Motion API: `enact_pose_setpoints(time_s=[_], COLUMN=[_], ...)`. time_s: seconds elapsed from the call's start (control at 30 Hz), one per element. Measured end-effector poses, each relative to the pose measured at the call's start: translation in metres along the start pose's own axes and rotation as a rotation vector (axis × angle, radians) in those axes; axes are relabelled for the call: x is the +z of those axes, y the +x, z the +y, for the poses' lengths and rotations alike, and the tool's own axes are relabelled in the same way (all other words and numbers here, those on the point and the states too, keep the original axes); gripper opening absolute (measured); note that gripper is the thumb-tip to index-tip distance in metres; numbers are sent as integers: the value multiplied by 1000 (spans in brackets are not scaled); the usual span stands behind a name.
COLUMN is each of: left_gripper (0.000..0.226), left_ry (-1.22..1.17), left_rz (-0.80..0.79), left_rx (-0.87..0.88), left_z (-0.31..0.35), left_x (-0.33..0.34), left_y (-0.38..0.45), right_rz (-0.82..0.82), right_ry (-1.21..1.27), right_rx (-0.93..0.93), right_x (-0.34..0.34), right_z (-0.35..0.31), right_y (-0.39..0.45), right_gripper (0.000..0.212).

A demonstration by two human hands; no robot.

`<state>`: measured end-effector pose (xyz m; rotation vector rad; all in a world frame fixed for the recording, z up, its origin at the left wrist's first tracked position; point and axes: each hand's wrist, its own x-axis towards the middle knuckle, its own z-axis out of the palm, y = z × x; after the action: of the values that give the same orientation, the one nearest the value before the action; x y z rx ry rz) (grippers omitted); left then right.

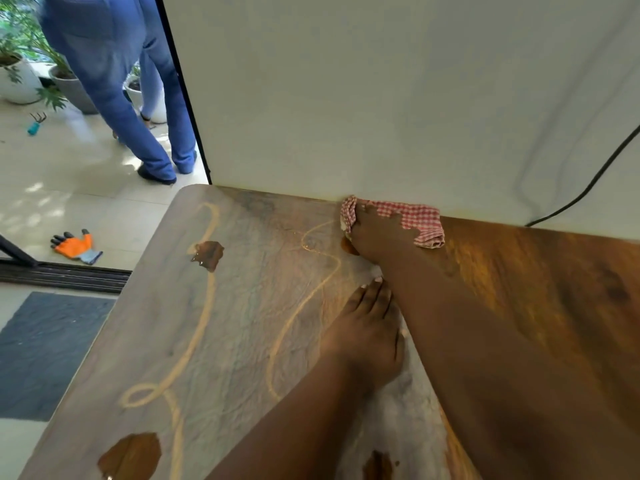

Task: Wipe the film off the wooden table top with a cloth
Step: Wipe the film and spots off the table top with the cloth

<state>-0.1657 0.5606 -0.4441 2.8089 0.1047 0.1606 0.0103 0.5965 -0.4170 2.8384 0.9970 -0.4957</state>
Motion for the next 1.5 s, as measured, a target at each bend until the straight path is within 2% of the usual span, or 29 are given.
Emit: enact_pose_setpoints(time_s=[0.07, 0.2, 0.27, 0.37, 0.47, 0.6, 0.7, 0.77, 0.83, 0.93, 1.03, 1.2, 1.33, 1.43, 1.5], left_gripper=[62, 66, 66, 66, 65, 64, 64, 63, 62, 67, 72, 77, 75, 71, 69], left_ry=[-4, -39, -35, -35, -6, 25, -34, -98, -126, -104, -102, -141, -30, -10, -25], left_rz=[-14, -34, -54, -53, -39, -29, -8, 53, 173, 314, 298, 204, 86, 53, 72], left_rx=[2, -15, -13, -14, -13, -1, 15, 38, 16, -167, -310, -419, -396, -387, -398], left_z=[0, -2, -2, -1, -2, -3, -3, -2, 0, 2, 0, -14, -31, -33, -34], left_x=[0, 2, 2, 1, 1, 5, 4, -1, -6, -9, -8, -14, -15, -14, -15], left_y=[0, 2, 2, 2, 2, 1, 0, -2, -8, -10, -8, -11, -37, -45, -44], right_rz=[14, 19, 19, 32, 15, 46, 10, -41, -47, -13, 26, 22, 23, -8, 7], right_ry=[39, -111, -130, -69, -9, -44, -114, -123, -80, -7, 6, -67, -36, 49, 75], right_rx=[-59, -334, -372, -223, -91, -242, -350, -345, -254, -102, -112, -263, -185, -52, -51], right_x=[1, 6, 3, -4, -2, 6, 11, 8, 5, 8, 20, 42, 40, 33, 37], right_z=[7, 47, 74, 78, 34, 0, 31, 66, 85, 62, 34, 66, 83, 50, 23], right_y=[-7, -33, -38, -26, -6, -9, -27, -36, -41, -43, -56, -114, -133, -118, -115], right_gripper=[57, 51, 50, 50, 55, 53, 51, 52, 51, 54, 53, 52, 49, 56, 61])
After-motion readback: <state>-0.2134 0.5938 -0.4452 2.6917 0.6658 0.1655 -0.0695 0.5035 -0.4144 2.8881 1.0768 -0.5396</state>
